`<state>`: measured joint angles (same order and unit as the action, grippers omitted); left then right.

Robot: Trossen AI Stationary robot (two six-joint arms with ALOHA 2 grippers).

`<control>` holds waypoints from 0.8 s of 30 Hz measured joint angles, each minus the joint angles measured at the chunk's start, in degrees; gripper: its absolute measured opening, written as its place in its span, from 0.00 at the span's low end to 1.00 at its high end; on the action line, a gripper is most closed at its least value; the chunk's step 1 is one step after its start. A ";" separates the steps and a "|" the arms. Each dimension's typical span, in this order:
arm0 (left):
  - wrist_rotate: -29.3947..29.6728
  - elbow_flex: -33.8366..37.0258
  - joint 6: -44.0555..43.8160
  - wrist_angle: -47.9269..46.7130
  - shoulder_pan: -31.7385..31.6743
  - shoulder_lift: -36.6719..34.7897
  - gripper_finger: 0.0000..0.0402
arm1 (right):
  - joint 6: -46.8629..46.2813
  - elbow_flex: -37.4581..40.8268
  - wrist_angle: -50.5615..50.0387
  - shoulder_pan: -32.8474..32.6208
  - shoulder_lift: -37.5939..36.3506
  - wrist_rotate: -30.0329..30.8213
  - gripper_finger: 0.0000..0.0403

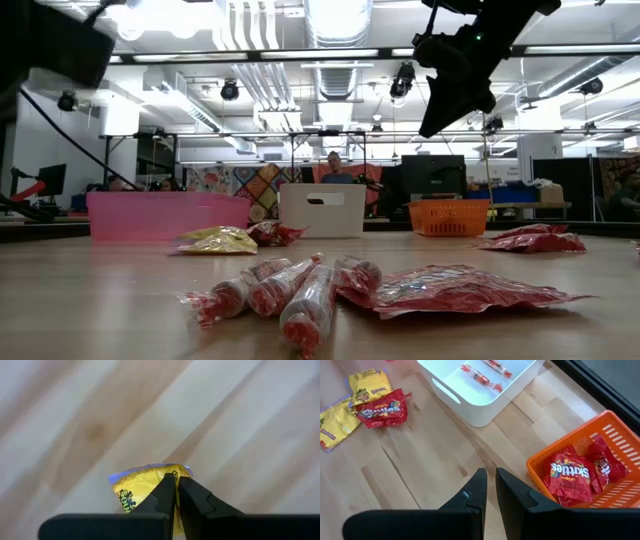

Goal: Sort candy
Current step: Put the yellow candy into the pink bin

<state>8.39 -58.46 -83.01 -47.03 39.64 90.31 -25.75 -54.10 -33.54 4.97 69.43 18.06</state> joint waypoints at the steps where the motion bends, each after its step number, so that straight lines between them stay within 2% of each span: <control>1: 2.55 0.00 1.82 0.29 -0.07 -1.93 0.00 | 0.07 -0.01 0.00 0.00 0.00 0.00 0.08; 7: 20.07 0.02 16.01 5.55 -0.07 -14.13 0.00 | 1.07 0.40 1.71 -0.46 0.00 0.02 0.08; 10: 27.84 0.22 29.09 13.73 -0.47 -19.20 0.00 | 3.48 1.95 7.39 -1.79 0.00 -0.61 0.08; 12: 29.77 0.77 40.30 21.85 -0.95 -21.61 0.00 | 6.91 3.39 12.43 -2.92 0.00 -2.40 0.08; 14: 29.24 1.77 53.99 31.82 -1.27 -22.80 0.00 | 10.71 5.34 19.59 -4.16 0.02 -5.45 0.08; 18: 19.54 3.12 78.36 47.40 -1.74 -22.41 0.00 | 20.15 9.71 38.00 -6.95 0.04 -12.01 0.08; 20: 16.07 3.27 85.64 50.91 -2.10 -21.67 0.00 | 23.79 11.95 47.65 -8.43 0.04 -15.60 0.08; 24: 15.41 3.58 94.15 55.77 -3.18 -19.05 0.00 | 27.24 15.89 66.76 -10.80 0.06 -23.10 0.08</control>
<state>23.79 -54.87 11.15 8.74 36.46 71.25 1.49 -38.21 33.22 -5.82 69.49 -5.04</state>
